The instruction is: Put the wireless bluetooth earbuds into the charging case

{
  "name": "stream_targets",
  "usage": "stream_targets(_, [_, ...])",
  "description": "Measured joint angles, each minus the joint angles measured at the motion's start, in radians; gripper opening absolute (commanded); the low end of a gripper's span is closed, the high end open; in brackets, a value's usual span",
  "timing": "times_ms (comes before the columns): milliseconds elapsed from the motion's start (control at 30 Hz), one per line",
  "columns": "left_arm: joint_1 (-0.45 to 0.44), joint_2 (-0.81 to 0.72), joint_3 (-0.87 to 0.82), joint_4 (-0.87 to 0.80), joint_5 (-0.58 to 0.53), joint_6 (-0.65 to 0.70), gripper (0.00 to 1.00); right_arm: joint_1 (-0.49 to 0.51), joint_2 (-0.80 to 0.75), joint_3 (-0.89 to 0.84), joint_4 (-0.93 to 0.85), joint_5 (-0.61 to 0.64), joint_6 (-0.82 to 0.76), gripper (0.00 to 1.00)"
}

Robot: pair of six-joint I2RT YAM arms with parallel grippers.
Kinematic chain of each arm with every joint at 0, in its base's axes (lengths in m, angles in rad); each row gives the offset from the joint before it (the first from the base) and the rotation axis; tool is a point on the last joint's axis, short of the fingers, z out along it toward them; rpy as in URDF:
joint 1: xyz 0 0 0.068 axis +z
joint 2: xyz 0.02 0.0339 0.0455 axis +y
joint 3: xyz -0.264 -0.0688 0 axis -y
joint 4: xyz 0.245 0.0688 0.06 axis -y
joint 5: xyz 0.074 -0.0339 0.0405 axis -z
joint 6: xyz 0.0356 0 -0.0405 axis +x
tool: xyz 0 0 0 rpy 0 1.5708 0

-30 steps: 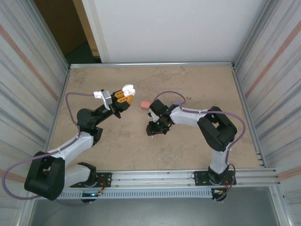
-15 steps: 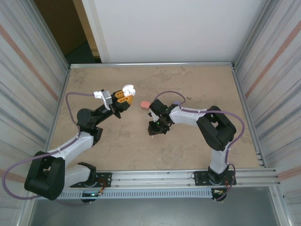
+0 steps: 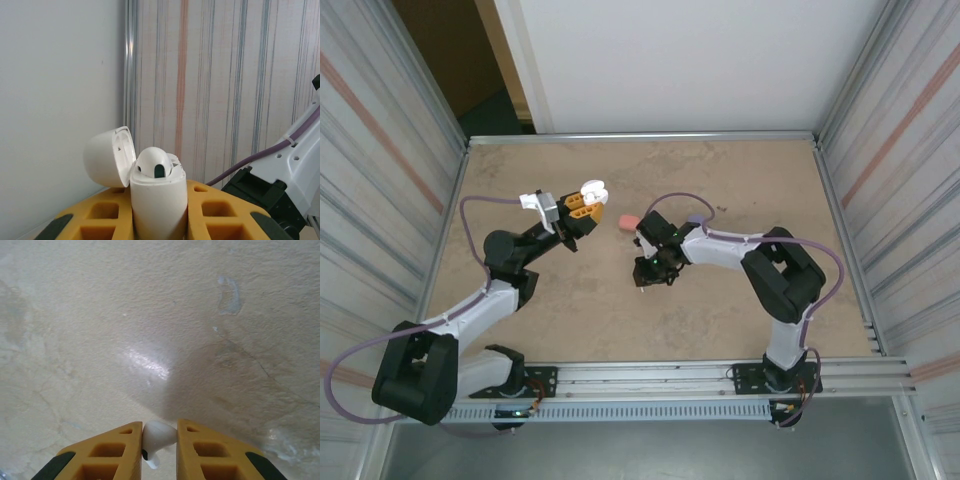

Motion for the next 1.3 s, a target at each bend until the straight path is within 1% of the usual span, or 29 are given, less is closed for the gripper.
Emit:
stream_targets(333, [-0.005, 0.000, 0.000, -0.016, -0.005, 0.032, 0.00, -0.009, -0.217, -0.031, 0.010, 0.025, 0.000, 0.20])
stream_targets(633, [-0.072, 0.013, 0.006, -0.073, -0.022, 0.121, 0.00, -0.009, -0.457, -0.034, 0.055, 0.064, 0.004, 0.20])
stream_targets(833, [-0.115, 0.026, 0.006, -0.079, -0.052, 0.192, 0.00, -0.009, -0.579, -0.034, 0.076, 0.093, 0.011, 0.20])
stream_targets(1033, [-0.143, 0.050, 0.007, -0.077, -0.072, 0.239, 0.00, -0.006, -0.661, -0.021, 0.106, 0.126, 0.024, 0.20])
stream_targets(1300, [-0.148, 0.070, 0.019, -0.074, -0.091, 0.259, 0.00, 0.019, -0.700, 0.028, 0.167, 0.163, 0.023, 0.20])
